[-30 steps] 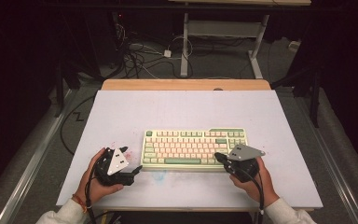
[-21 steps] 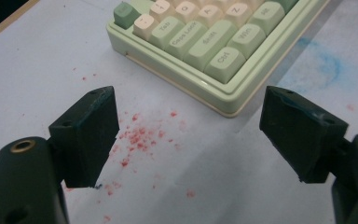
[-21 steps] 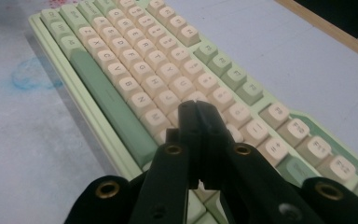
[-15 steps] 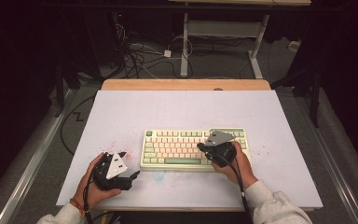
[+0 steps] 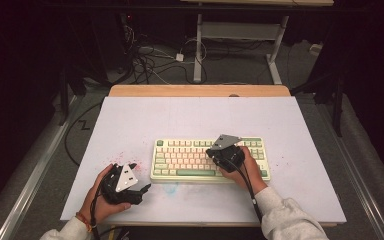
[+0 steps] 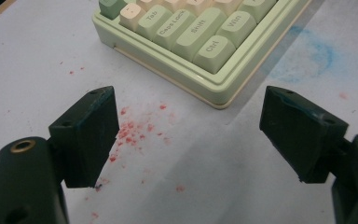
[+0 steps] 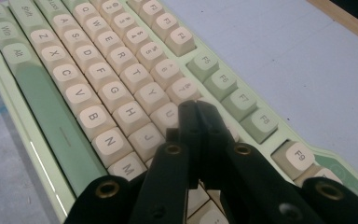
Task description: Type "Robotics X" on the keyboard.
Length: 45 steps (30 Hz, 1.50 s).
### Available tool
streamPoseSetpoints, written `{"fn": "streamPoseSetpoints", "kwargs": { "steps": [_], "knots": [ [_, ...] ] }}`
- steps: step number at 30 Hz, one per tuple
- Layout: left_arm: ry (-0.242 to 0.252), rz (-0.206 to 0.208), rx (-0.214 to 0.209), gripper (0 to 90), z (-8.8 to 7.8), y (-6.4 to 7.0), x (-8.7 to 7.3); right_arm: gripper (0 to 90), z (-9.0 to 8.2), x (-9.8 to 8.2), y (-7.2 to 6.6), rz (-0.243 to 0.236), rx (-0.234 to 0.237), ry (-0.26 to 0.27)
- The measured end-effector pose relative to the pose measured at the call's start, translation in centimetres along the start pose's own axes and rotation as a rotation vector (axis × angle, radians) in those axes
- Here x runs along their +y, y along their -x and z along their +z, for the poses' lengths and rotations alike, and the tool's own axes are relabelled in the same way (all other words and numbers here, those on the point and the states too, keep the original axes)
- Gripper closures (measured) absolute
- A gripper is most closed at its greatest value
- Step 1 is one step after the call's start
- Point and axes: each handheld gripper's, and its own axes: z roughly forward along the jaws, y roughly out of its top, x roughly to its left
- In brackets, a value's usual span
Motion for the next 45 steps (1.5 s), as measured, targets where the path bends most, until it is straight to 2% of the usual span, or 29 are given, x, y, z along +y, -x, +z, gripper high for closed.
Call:
{"fn": "streamPoseSetpoints", "kwargs": {
  "steps": [5,7,10,13,19,28,34,37,42,45],
  "knots": [
    [-0.002,0.003,0.000,18.3,0.0,0.0,0.0,89.7,0.6,0.2,-0.2,-0.013,-0.004,-0.015],
    [-0.008,0.004,0.001,18.3,0.1,0.0,-0.1,89.7,1.1,0.2,-0.2,-0.022,-0.007,-0.051],
    [-0.014,0.005,-0.001,18.3,0.1,0.0,-0.1,89.1,1.1,0.3,-0.2,-0.026,-0.001,-0.075],
    [-0.013,0.007,0.001,18.3,0.1,0.0,-0.1,88.4,1.0,0.2,-0.2,-0.019,0.008,-0.061],
    [-0.013,0.004,0.001,18.3,0.1,-0.1,-0.1,87.0,-0.1,0.3,-0.1,0.002,0.006,-0.001],
    [-0.018,0.003,-0.002,18.3,0.2,0.0,-0.1,79.9,-1.4,0.3,0.2,0.019,-0.005,0.070],
    [-0.024,0.001,-0.003,18.3,0.3,0.0,-0.1,68.0,-2.0,0.3,0.2,0.025,-0.017,0.097],
    [-0.023,0.000,-0.003,18.3,0.3,0.0,-0.1,57.1,-2.4,0.3,0.1,0.012,-0.011,0.117],
    [-0.028,0.000,-0.010,18.3,0.3,0.0,-0.1,37.2,-2.8,0.4,-0.1,0.023,-0.065,0.143],
    [-0.028,0.001,-0.008,18.3,0.3,0.0,-0.1,30.1,-3.0,0.4,-0.1,0.028,-0.082,0.149]
  ]
}}
